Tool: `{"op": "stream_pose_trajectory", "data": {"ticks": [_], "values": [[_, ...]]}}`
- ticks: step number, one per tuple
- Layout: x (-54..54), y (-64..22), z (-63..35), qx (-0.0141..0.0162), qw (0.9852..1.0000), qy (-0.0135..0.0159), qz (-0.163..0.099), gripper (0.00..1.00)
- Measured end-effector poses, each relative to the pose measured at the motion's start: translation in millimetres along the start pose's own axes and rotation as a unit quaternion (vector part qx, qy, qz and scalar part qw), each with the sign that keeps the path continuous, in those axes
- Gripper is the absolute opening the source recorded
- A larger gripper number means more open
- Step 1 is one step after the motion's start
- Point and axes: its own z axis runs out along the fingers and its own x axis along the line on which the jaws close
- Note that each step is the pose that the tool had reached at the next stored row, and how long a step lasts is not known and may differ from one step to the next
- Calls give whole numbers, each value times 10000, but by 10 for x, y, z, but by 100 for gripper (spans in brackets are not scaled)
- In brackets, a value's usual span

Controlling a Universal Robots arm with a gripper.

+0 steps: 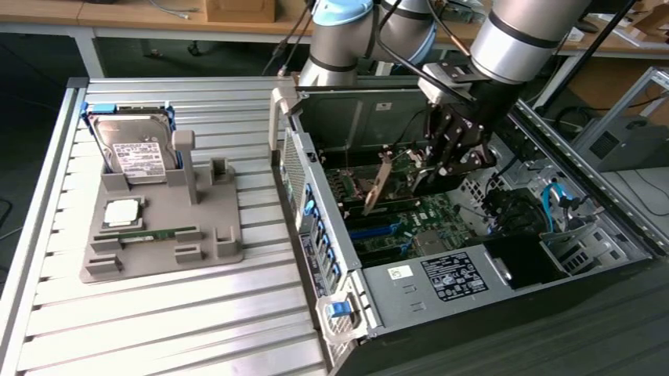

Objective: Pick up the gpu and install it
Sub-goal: 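Insert the gpu into the slot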

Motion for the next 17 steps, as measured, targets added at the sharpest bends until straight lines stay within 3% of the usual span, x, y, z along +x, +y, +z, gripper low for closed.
{"op": "stream_pose_trajectory", "data": {"ticks": [11, 17], "values": [[-11, 211, 15, 0, 10000, 0, 0, 27], [-10, 241, 41, 2, 10000, 6, 90, 27]]}}
